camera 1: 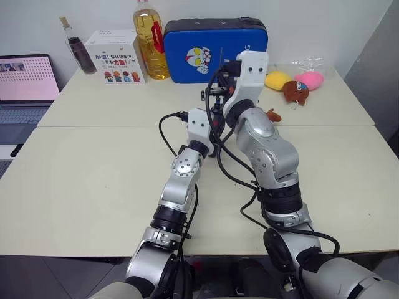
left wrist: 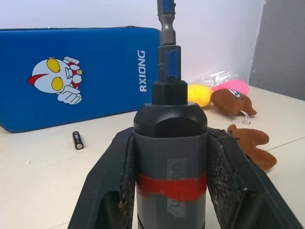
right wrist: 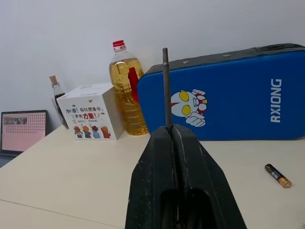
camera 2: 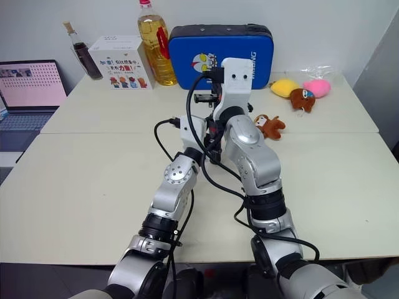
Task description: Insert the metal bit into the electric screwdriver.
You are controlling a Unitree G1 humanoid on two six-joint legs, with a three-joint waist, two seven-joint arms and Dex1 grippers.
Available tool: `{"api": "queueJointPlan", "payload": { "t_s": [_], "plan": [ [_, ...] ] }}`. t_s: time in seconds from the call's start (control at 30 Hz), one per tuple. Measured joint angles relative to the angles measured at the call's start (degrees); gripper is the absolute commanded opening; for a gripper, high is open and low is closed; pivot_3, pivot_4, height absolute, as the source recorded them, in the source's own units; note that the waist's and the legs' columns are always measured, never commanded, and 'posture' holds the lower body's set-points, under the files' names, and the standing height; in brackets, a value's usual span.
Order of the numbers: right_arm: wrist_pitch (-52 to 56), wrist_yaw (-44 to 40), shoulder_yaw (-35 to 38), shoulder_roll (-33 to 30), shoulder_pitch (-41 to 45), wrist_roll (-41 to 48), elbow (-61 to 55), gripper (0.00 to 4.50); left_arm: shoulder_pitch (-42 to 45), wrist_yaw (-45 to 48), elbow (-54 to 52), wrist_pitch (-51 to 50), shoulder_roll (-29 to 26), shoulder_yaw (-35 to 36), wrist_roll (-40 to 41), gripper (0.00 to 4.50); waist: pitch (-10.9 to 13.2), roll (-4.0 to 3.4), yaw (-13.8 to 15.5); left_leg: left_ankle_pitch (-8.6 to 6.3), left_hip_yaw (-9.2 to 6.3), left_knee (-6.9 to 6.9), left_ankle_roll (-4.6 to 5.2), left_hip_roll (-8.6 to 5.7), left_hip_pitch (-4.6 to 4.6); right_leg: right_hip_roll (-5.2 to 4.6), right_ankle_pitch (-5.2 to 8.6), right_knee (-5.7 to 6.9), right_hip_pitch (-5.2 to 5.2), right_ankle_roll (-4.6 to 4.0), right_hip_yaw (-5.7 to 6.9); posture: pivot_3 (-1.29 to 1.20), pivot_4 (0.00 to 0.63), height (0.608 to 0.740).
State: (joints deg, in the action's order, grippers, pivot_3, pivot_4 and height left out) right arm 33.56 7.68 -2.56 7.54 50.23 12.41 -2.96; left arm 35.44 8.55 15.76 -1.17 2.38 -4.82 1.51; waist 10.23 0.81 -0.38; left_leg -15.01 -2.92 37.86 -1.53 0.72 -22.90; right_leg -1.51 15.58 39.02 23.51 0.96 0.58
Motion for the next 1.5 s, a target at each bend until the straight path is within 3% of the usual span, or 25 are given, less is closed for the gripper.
{"api": "queueJointPlan", "payload": {
  "t_s": [1.5],
  "plan": [
    [7.4, -1.0, -1.3, -0.1, -1.6, -2.2, -4.1, 0.02, -0.6, -0.4, -0.9, -0.6, 0.0, -0.3, -0.1, 1.66, 0.0, 0.00, 0.0, 0.00, 0.00, -0.01, 0.00, 0.00, 0.05, 0.01, 0.00, 0.00, -0.04, 0.00, 0.01, 0.00, 0.150, 0.740]
  ]
}}
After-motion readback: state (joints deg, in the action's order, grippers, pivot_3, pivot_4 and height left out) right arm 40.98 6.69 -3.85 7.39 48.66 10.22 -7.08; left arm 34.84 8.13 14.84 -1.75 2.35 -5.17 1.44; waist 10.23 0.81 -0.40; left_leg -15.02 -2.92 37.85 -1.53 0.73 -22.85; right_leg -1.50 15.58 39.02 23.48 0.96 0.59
